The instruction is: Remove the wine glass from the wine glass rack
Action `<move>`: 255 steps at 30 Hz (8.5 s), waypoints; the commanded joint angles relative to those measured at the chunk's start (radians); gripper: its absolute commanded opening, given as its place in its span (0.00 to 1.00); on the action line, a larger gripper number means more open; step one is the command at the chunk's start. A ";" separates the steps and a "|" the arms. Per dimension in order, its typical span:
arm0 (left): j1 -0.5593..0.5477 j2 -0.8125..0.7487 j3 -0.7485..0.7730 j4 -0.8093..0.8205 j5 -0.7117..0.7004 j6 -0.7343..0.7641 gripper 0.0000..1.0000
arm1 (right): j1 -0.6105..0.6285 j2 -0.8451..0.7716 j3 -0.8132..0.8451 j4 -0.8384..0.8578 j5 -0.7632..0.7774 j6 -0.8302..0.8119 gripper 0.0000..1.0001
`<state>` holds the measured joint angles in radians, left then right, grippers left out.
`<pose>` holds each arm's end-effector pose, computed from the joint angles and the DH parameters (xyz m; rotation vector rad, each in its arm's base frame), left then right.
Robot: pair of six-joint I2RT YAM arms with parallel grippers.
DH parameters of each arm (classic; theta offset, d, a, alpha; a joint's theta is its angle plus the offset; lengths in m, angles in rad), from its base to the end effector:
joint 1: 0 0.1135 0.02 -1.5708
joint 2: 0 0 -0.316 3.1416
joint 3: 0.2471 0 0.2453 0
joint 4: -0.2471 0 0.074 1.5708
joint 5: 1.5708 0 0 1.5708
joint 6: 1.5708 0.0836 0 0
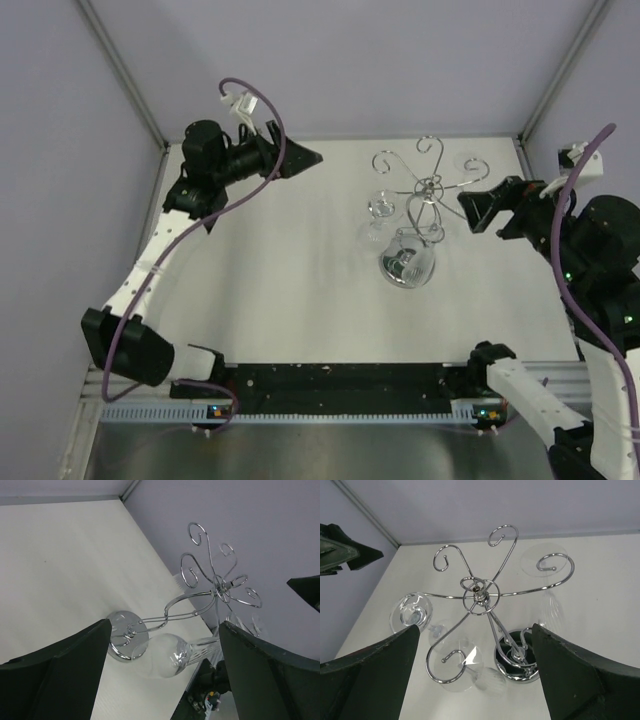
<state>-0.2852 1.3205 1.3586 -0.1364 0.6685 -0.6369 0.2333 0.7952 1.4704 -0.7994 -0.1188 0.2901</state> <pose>0.2887 -0.1386 0.4750 0.2325 1.7913 -1.2306 0.0976 0.0334 0.5152 -0.0413 1.7179 0.4906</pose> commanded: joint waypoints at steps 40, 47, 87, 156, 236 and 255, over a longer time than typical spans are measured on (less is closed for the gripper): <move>-0.173 0.580 0.375 0.475 0.279 -0.538 0.75 | 0.009 -0.252 -0.311 0.042 0.318 0.586 0.82; -0.186 0.589 0.381 0.437 0.287 -0.527 0.71 | 0.008 -0.238 -0.320 0.080 0.326 0.613 0.80; -0.193 0.591 0.366 0.445 0.342 -0.541 0.06 | 0.008 -0.217 -0.420 0.201 0.358 0.716 0.62; -0.166 0.502 0.413 0.370 0.330 -0.517 0.00 | 0.006 -0.188 -0.495 0.371 0.283 0.873 0.00; 0.040 0.040 0.017 0.313 0.310 -0.483 0.00 | 0.374 0.116 -0.343 0.574 0.341 0.765 0.00; 0.057 0.023 -0.065 0.310 0.301 -0.452 0.17 | 0.377 0.113 -0.367 0.574 0.363 0.759 0.00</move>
<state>-0.1970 1.4158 1.2716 0.0322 0.8619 -1.0737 0.5697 0.9100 1.0626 -0.3508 0.2893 1.0840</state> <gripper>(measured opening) 0.139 0.148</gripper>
